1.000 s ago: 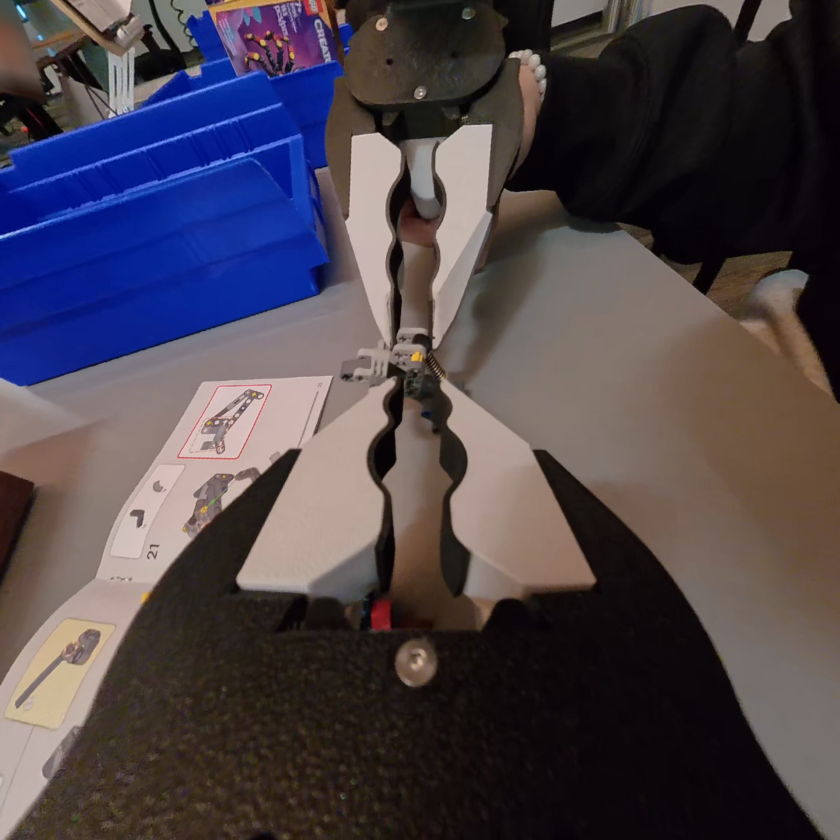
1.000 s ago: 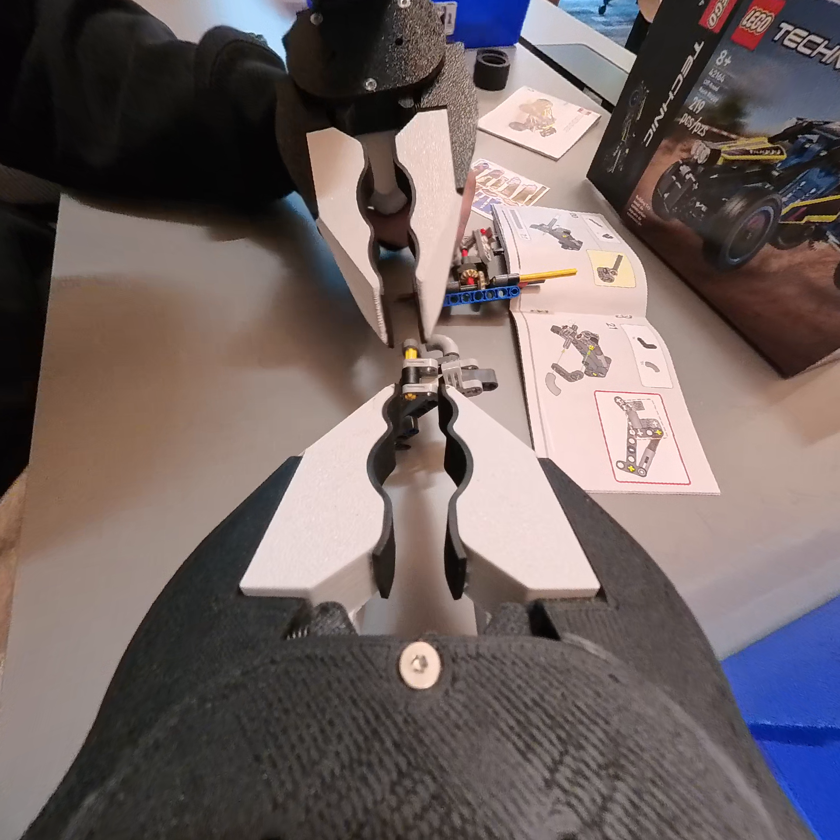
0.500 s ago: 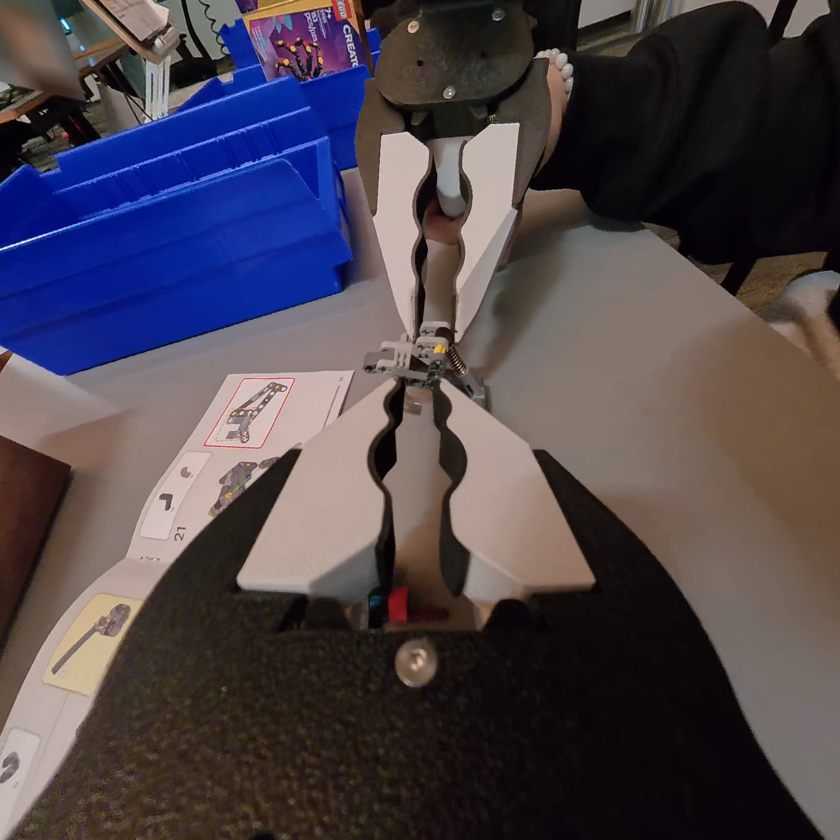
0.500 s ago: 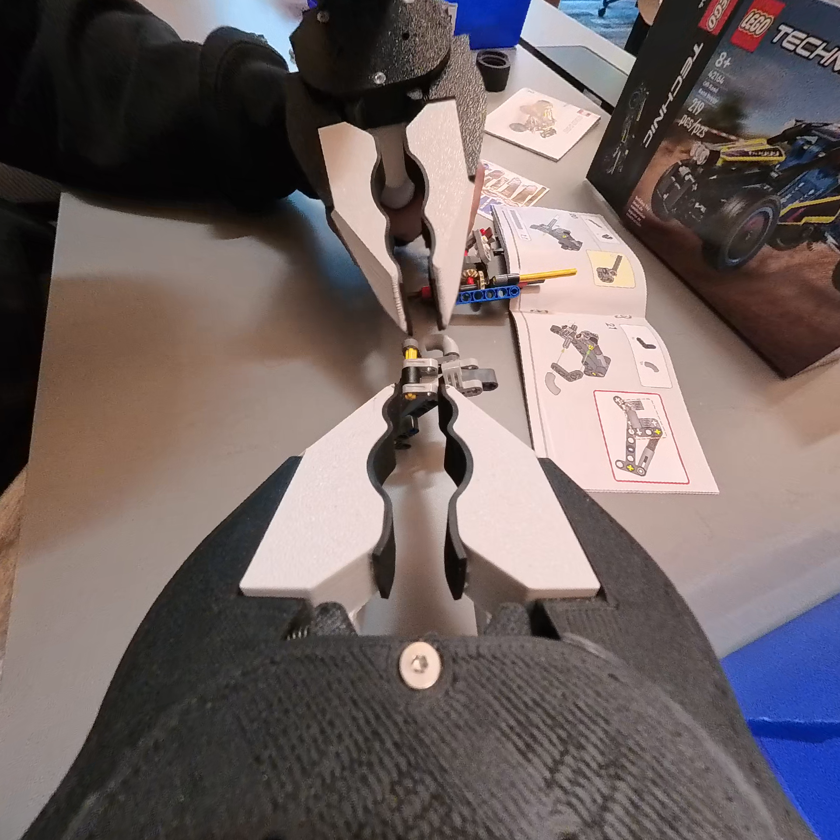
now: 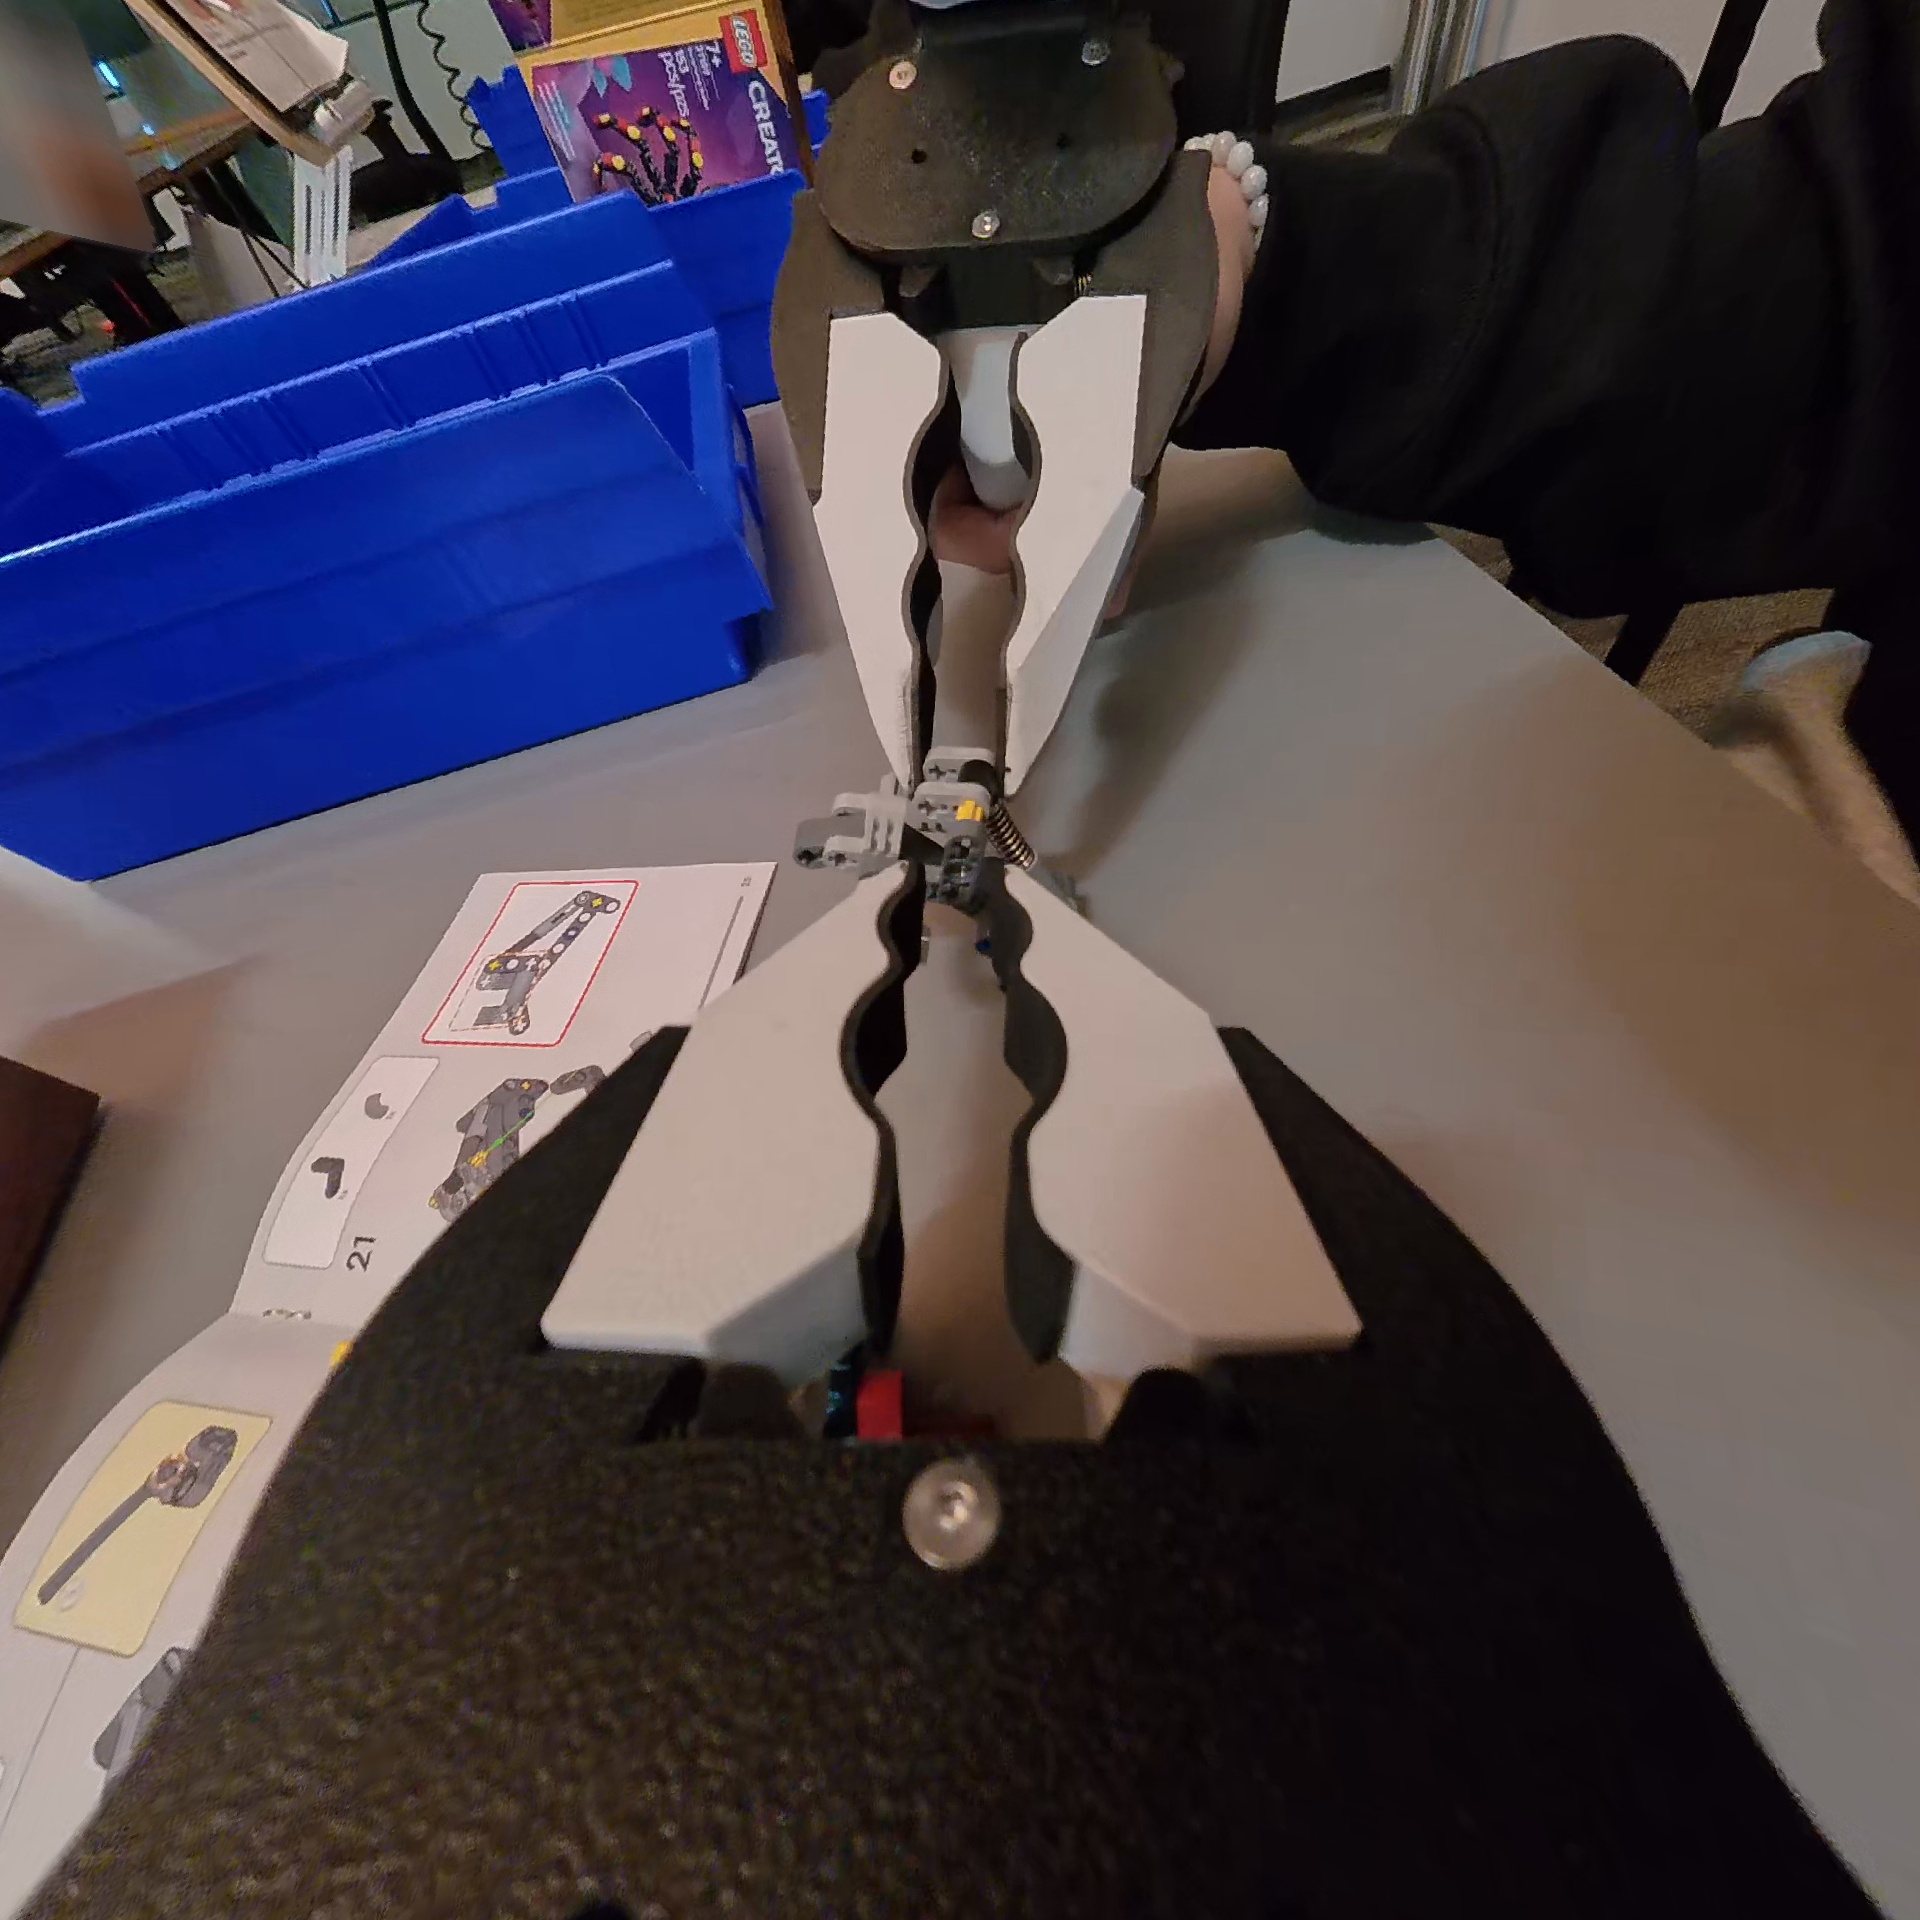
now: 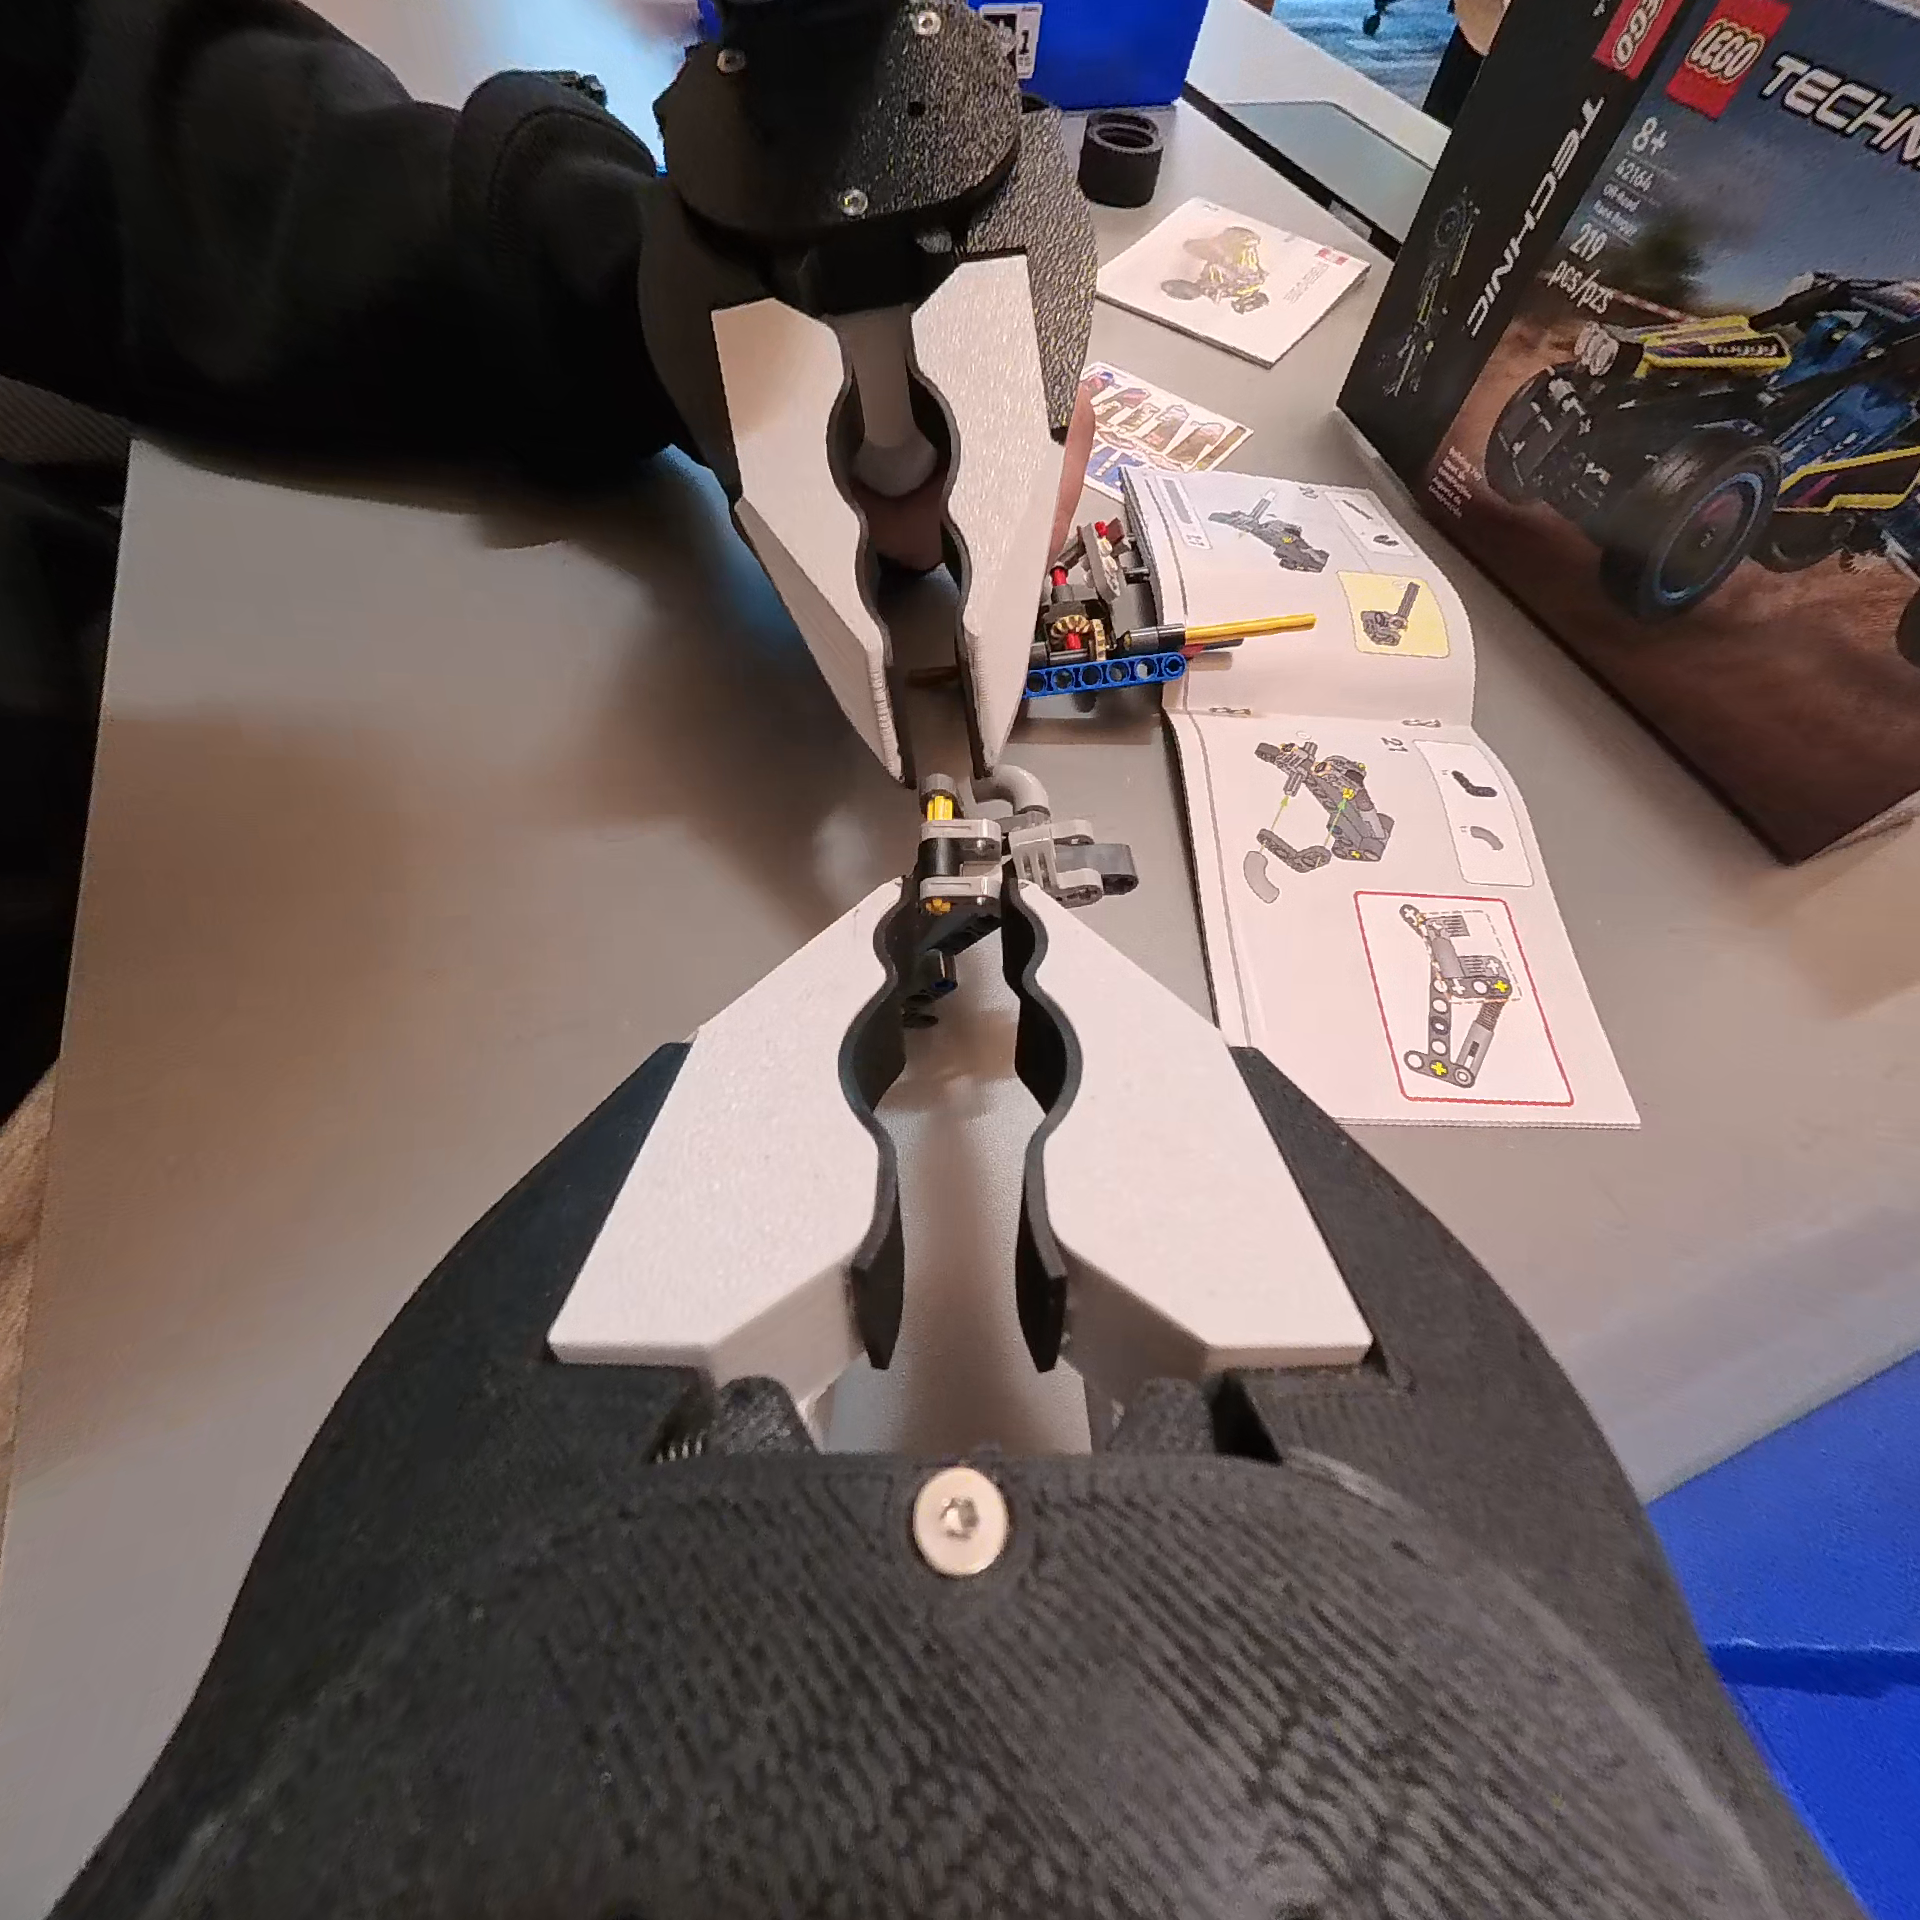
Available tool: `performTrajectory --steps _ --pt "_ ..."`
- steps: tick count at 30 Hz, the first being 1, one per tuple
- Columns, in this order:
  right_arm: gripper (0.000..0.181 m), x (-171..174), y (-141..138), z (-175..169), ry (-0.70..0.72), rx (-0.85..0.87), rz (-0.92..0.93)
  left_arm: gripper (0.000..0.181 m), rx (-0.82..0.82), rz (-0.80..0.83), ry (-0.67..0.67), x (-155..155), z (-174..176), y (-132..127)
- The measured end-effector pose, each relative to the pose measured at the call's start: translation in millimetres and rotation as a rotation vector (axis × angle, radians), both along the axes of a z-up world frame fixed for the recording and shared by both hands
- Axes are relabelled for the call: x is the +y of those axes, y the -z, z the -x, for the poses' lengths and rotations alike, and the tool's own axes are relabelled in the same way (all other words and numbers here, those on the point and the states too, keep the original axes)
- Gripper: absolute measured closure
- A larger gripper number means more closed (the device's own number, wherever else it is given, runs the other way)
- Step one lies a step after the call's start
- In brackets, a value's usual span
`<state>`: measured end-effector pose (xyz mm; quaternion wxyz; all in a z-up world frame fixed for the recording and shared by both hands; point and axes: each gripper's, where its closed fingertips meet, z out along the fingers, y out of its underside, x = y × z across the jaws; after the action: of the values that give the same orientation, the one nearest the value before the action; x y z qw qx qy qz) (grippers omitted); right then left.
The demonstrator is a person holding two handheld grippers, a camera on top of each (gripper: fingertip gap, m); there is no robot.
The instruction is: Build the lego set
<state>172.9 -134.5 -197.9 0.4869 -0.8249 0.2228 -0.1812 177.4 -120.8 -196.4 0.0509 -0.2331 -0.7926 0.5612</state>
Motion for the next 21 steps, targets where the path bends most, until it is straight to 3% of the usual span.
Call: performTrajectory --steps 21 --pt "0.168 2.4 -0.1 -0.8 0.002 -0.014 0.034 0.177 -0.013 0.019 -0.007 -3.7 4.0 -1.2"
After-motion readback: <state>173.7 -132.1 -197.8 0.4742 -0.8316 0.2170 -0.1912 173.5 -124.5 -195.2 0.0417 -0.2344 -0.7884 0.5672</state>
